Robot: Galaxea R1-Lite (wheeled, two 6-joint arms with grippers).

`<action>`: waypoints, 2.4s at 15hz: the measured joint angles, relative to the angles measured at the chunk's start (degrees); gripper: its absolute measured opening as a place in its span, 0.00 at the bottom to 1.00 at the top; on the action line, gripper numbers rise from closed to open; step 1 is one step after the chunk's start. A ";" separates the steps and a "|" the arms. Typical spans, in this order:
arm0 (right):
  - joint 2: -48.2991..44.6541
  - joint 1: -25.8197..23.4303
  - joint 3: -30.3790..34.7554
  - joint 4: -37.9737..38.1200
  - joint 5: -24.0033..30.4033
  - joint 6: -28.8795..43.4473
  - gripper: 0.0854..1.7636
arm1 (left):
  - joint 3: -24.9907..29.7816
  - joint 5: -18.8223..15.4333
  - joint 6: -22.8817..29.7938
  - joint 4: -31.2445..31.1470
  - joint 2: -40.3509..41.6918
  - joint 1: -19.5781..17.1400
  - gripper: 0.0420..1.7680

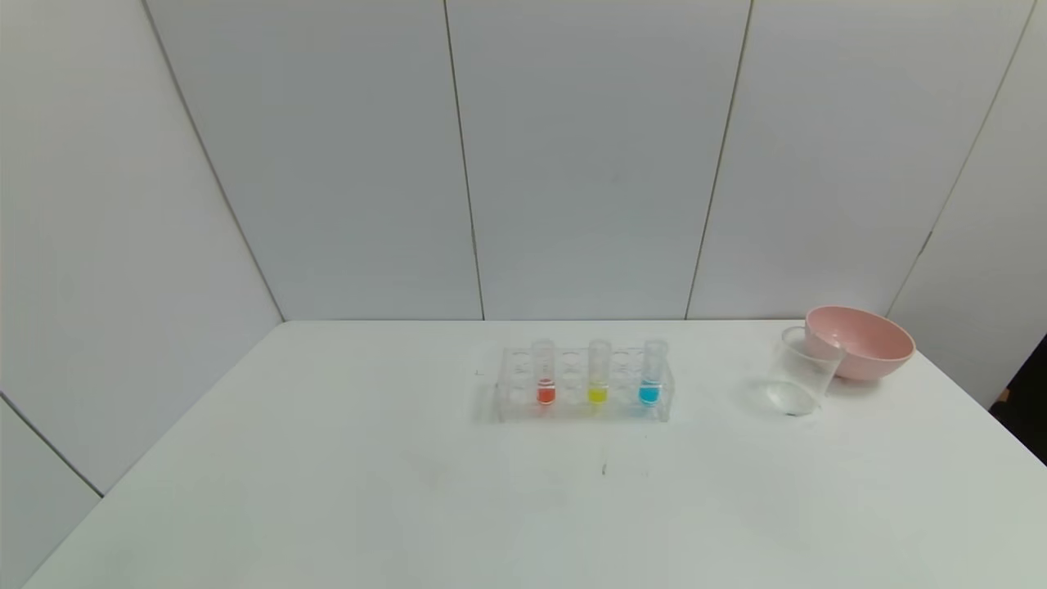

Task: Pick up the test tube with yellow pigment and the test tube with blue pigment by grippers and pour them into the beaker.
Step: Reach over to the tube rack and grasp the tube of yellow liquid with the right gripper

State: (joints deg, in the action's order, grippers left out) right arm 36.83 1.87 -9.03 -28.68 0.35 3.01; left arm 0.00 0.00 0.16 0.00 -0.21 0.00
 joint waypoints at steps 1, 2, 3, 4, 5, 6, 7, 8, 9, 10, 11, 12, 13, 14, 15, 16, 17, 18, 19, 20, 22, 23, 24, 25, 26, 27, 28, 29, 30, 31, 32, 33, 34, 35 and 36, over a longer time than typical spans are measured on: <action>5.10 0.52 -0.77 -3.96 -0.06 -0.15 0.97 | 0.00 0.00 0.00 0.00 0.00 0.00 1.00; 9.67 1.29 -1.52 -7.47 -0.35 -0.30 0.97 | 0.00 0.00 0.00 0.00 0.00 0.00 1.00; 14.06 2.40 -2.12 -10.56 -1.39 -0.44 0.97 | 0.00 0.00 0.00 0.00 0.00 0.02 1.00; 18.57 4.30 -2.73 -13.54 -3.80 -0.45 0.97 | 0.00 0.00 0.00 0.00 0.00 0.02 1.00; 22.70 7.12 -3.17 -16.25 -7.22 -0.45 0.97 | 0.00 0.00 0.00 0.00 0.00 0.02 1.00; 25.80 9.98 -3.63 -18.40 -9.98 -0.41 0.97 | 0.00 0.00 0.00 0.00 0.00 0.02 1.00; 28.93 13.48 -4.08 -19.98 -13.35 -0.30 0.97 | 0.00 0.00 0.00 0.00 0.00 0.02 1.00; 31.42 16.85 -4.77 -20.86 -16.69 0.05 0.97 | 0.00 0.00 0.00 0.00 0.00 0.02 1.00; 33.54 20.43 -5.44 -21.15 -20.00 0.95 0.97 | 0.00 0.00 0.00 0.00 0.00 0.00 1.00; 35.58 24.67 -6.27 -21.41 -23.67 2.24 0.97 | 0.00 0.00 0.00 0.00 0.00 0.00 1.00; 37.40 28.89 -6.95 -21.57 -27.48 3.34 0.97 | 0.00 0.00 0.00 0.00 0.00 0.00 1.00; 39.22 33.28 -7.63 -21.67 -31.04 4.27 0.97 | 0.00 0.00 0.00 0.00 0.00 0.00 1.00; 41.14 38.03 -8.39 -21.81 -34.76 5.00 0.97 | 0.00 0.00 0.00 0.00 0.00 0.00 1.00; 43.07 42.20 -9.37 -21.85 -38.21 5.90 0.97 | 0.00 0.00 0.00 0.00 0.00 0.00 1.00; 45.34 46.26 -10.81 -21.83 -41.59 7.55 0.97 | 0.00 0.00 0.00 0.00 0.00 0.02 1.00; 47.62 49.26 -12.52 -21.78 -43.97 9.03 0.97 | 0.00 0.00 0.00 0.00 0.00 0.02 1.00; 49.94 51.43 -14.49 -21.78 -45.68 10.12 0.97 | 0.00 0.00 0.00 0.00 0.00 0.02 1.00; 52.26 53.00 -16.52 -21.81 -46.96 10.89 0.97 | 0.00 0.00 0.00 0.00 0.00 0.02 1.00; 54.69 54.36 -18.75 -21.81 -47.75 11.59 0.97 | 0.00 0.00 0.00 0.00 0.00 0.02 1.00; 56.83 55.58 -20.74 -21.70 -48.14 11.98 0.97 | 0.00 0.00 0.00 0.00 0.00 0.02 1.00; 61.01 57.81 -24.98 -21.43 -49.73 12.31 0.97 | 0.00 0.00 0.00 0.00 0.00 0.02 1.00; 63.04 58.50 -27.04 -21.48 -50.87 12.40 0.97 | 0.00 0.00 -0.02 0.00 0.00 0.02 1.00; 65.13 59.05 -29.00 -21.52 -51.44 12.45 0.97 | 0.00 0.00 0.00 0.00 0.00 0.02 1.00; 67.06 59.47 -30.62 -21.57 -51.46 12.47 0.97 | 0.00 0.00 0.00 0.00 0.00 0.02 1.00; 68.94 59.62 -32.20 -21.72 -51.10 12.51 0.97 | 0.00 0.00 0.00 0.00 0.00 0.00 1.00; 70.80 59.60 -33.71 -21.76 -50.58 12.56 0.97 | 0.00 0.00 0.00 0.00 0.00 0.00 1.00; 72.77 59.27 -35.34 -21.81 -49.92 12.64 0.97 | 0.00 0.00 0.00 0.00 0.00 0.00 1.00; 74.61 58.66 -36.88 -21.85 -49.37 12.73 0.97 | 0.00 0.00 0.00 0.00 0.00 0.00 1.00; 76.46 57.61 -38.38 -21.74 -48.77 12.71 0.97 | 0.00 0.00 0.00 0.00 0.00 0.00 1.00; 77.97 56.34 -39.67 -21.63 -48.08 12.53 0.97 | 0.00 0.00 -0.02 0.00 0.00 0.00 1.00; 79.30 55.10 -40.83 -21.52 -46.49 12.36 0.97 | 0.00 0.00 0.00 0.00 0.00 0.00 1.00; 80.57 53.76 -42.07 -21.50 -45.07 12.20 0.97 | 0.00 0.00 0.00 0.00 0.00 0.00 1.00; 81.69 52.68 -43.31 -21.39 -44.53 12.12 0.97 | 0.00 0.00 0.00 0.00 0.00 0.00 1.00; 82.74 51.58 -44.68 -21.32 -44.25 11.65 0.97 | 0.00 0.00 0.00 0.00 0.00 0.00 1.00; 84.01 50.44 -46.18 -21.32 -43.33 11.08 0.97 | 0.00 0.00 0.00 0.00 0.00 0.02 1.00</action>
State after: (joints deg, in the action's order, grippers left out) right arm 120.83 52.31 -55.21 -50.01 -42.97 14.09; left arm 0.00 0.00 0.16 0.00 -0.21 0.02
